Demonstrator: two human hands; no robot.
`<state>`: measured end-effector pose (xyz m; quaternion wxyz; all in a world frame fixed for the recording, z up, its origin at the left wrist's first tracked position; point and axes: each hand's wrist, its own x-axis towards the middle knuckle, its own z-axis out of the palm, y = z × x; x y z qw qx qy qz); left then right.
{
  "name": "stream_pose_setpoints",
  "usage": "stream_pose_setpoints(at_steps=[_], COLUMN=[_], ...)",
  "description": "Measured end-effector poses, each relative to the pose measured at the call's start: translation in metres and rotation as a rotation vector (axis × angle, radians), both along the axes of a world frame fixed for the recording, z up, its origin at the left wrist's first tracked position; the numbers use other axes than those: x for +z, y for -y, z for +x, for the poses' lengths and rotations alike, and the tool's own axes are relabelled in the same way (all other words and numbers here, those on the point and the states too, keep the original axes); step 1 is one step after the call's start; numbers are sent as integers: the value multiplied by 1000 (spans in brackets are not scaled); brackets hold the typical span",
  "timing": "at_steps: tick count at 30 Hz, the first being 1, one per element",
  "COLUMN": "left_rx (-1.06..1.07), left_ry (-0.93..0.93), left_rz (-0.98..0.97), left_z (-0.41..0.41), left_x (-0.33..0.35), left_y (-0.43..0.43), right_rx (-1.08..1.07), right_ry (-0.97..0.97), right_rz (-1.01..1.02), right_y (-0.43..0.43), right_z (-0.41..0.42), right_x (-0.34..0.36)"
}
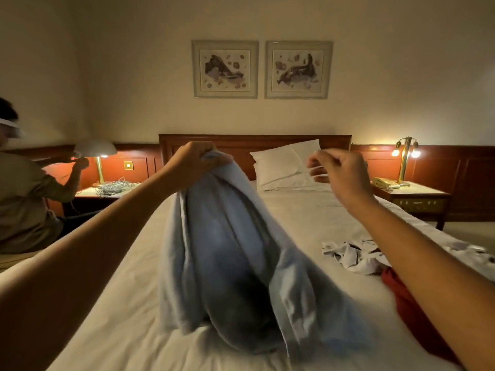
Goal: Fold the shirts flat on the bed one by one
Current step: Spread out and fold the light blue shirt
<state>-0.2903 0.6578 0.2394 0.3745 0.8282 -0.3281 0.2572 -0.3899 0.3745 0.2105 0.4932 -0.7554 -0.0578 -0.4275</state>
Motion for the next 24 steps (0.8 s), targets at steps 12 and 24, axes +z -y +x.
stream_pose_setpoints(at_steps=[12, 24], left_rx=[-312, -67], left_ry=[-443, 398], left_rz=[-156, 294], left_z=[-37, -30], left_x=[27, 34], left_y=[28, -20], right_rx=[-13, -66], right_ry=[-86, -97], right_rz=[-199, -784], right_y=[-89, -23], right_z=[-6, -25], right_x=[-56, 60])
